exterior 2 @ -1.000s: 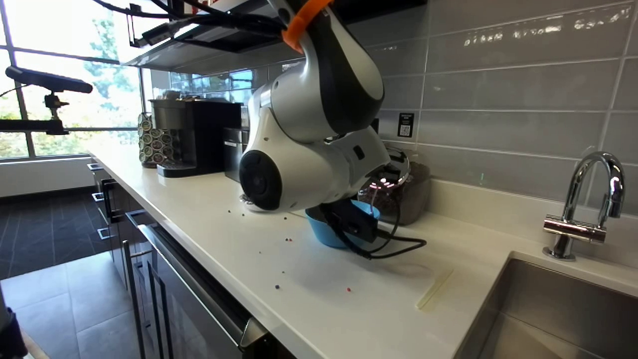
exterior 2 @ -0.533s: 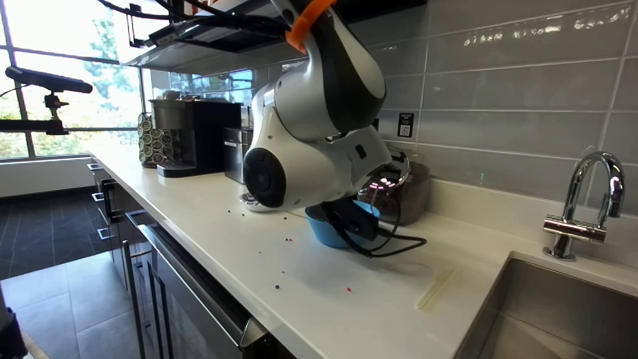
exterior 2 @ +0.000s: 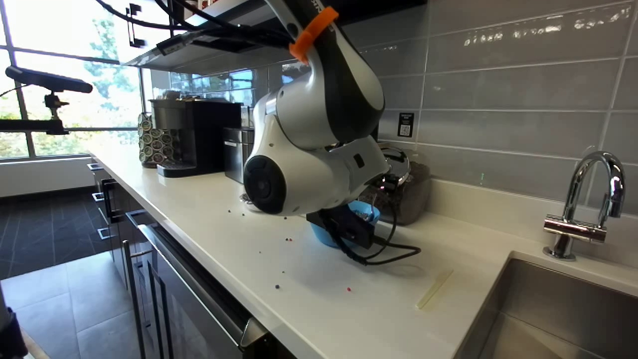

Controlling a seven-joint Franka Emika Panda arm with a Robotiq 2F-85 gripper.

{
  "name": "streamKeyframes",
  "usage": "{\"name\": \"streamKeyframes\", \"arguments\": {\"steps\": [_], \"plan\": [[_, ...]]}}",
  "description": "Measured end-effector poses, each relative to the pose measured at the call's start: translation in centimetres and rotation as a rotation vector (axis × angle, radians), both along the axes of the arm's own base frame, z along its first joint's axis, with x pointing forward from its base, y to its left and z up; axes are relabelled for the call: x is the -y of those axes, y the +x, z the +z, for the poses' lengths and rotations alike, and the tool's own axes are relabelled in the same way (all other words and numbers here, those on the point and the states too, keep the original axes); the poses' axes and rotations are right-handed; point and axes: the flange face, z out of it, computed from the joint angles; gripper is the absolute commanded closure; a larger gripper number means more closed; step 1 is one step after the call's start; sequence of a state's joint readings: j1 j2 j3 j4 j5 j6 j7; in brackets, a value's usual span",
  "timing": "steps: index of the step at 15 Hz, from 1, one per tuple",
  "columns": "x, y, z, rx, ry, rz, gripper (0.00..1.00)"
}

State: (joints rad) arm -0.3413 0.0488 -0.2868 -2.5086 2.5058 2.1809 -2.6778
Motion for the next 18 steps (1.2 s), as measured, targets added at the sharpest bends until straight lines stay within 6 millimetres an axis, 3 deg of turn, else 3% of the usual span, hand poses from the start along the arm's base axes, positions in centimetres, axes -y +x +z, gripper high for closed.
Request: {"name": "streamKeyframes", "arguments": {"steps": [3,9,14,18], "plan": [[-0.1,0.1,-0.1,-0.003,0.001,0.003,0.01],[-0.5,-0.3,1.2,-0.051,-0.038,-0.008,0.0],[-1.2,-1.5,4.4,-0.116,-0.057,-0.044,0.0],[-3.2,-2.9,6.7,-0.201,-0.072,-0.056,0.0]]}}
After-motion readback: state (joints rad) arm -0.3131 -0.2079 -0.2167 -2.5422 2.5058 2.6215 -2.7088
